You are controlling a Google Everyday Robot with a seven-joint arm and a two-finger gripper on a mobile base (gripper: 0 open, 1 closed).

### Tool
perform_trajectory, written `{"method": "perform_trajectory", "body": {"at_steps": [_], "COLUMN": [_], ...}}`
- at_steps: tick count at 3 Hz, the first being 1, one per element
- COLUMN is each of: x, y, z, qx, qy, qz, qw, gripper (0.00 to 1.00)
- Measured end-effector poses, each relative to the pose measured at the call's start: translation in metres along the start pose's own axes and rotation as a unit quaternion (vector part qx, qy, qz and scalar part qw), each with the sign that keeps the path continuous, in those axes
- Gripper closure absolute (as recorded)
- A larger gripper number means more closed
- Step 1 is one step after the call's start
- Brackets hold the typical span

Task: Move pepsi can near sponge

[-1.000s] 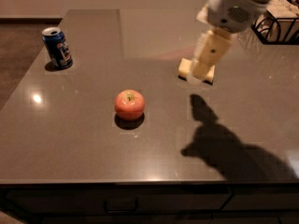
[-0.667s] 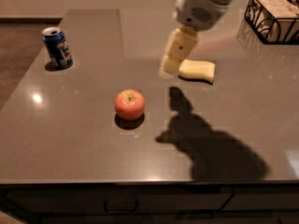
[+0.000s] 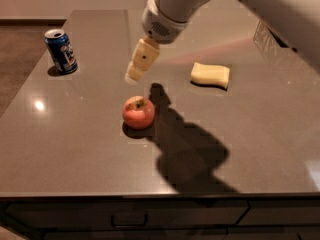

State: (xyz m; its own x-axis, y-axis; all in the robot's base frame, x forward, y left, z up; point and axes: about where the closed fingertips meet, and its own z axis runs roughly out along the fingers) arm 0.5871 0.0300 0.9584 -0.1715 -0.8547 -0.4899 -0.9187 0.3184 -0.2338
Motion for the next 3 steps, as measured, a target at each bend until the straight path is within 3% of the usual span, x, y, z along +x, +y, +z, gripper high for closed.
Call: {"method": "perform_trajectory", "body": {"at_steps": [1,3], "x": [-0.0267,-0.0288], "y": [-0.0031,-0.0023], "z": [0.0286,0.0297], "qx": [0.014,0.007], "qy": [-0.021,-0.021], "qz": [0.045,0.049], "qw": [0.9987,0.9985], "gripper": [0.0,0.0]}}
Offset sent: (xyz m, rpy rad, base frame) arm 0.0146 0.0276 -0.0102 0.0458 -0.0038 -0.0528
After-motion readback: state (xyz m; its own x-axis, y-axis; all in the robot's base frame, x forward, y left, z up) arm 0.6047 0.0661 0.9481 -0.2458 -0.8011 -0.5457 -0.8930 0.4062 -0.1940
